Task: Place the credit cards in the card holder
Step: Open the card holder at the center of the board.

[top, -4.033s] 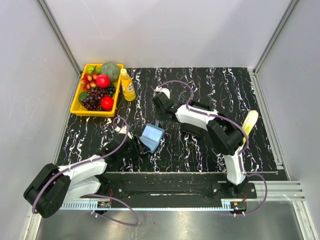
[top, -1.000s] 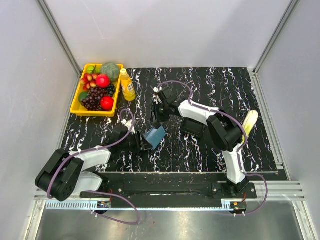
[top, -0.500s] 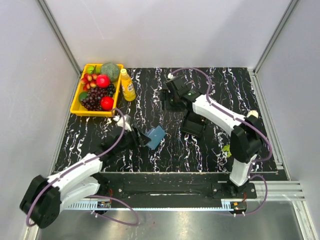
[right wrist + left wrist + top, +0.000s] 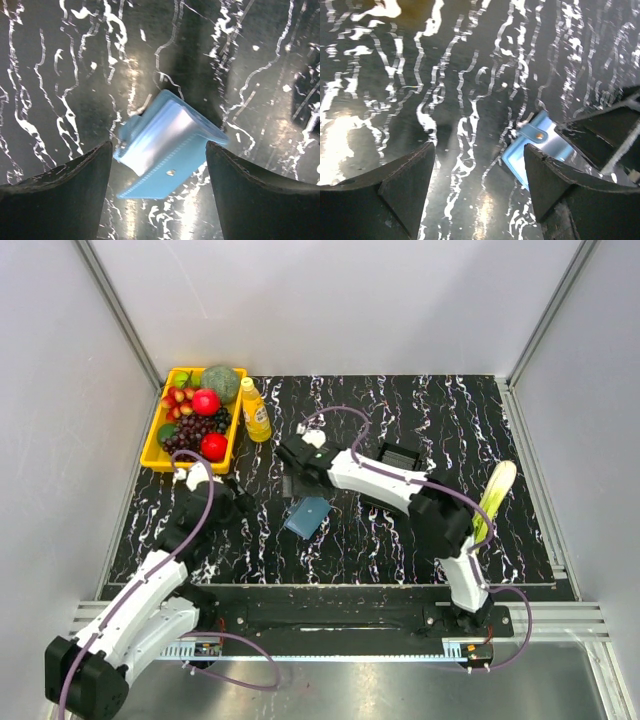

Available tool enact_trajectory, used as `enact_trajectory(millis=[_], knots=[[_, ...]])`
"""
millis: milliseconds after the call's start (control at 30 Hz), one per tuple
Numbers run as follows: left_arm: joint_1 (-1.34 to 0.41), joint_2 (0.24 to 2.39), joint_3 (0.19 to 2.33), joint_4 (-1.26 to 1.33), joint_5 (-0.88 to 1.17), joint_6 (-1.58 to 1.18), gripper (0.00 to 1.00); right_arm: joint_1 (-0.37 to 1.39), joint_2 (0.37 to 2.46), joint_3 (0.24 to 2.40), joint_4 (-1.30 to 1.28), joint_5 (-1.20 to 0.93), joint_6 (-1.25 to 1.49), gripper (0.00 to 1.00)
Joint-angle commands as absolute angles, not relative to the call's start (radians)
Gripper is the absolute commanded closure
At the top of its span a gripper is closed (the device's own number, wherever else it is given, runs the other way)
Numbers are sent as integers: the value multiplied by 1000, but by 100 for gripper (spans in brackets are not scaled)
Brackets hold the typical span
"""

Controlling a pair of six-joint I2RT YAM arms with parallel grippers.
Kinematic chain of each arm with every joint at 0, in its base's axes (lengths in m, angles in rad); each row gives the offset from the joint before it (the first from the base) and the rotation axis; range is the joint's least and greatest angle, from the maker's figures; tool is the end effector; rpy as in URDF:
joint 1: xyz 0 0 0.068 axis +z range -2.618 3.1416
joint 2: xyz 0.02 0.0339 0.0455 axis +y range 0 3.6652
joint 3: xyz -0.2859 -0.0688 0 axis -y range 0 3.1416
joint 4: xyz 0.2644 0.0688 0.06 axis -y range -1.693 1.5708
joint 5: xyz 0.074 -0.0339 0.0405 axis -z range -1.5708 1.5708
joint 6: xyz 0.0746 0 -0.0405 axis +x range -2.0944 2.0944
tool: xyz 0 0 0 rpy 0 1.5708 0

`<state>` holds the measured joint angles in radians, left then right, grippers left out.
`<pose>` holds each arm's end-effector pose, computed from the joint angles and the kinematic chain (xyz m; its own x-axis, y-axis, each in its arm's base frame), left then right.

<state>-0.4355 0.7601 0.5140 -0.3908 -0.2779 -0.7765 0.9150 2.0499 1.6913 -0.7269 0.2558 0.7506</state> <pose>0.1909 -0.0662 0.2176 -0.5288 -0.4972 -0.6878 -0.2311 0.8642 -0.4470 0.3129 0.3758 0.2013 -0.8684 -0.0465 -0.4938 -0.1402 0.9780 0.1545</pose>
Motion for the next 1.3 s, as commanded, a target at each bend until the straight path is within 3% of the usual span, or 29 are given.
enact_trajectory(millis=[0, 233, 567, 767, 867, 1100, 1233, 1267], knots=[[-321, 726, 500, -427, -226, -730, 25, 953, 2141, 1893, -856, 399, 787, 19], [-242, 701, 480, -407, -147, -666, 24, 1032, 2197, 1962, -1031, 560, 788, 20], [-227, 696, 471, -385, -114, -657, 24, 1072, 2261, 2009, -1072, 569, 784, 21], [-221, 692, 469, -383, -101, -650, 24, 1072, 2269, 2016, -1081, 577, 779, 27], [-216, 686, 469, -393, -106, -646, 24, 1071, 2246, 2005, -1092, 592, 787, 35], [-213, 693, 459, -371, -87, -638, 24, 1072, 2094, 1861, -1040, 606, 802, 65], [-213, 709, 454, -350, -63, -634, 25, 1071, 1981, 1682, -919, 600, 787, 96], [-213, 713, 453, -341, -54, -632, 25, 1069, 1956, 1651, -893, 600, 787, 100]])
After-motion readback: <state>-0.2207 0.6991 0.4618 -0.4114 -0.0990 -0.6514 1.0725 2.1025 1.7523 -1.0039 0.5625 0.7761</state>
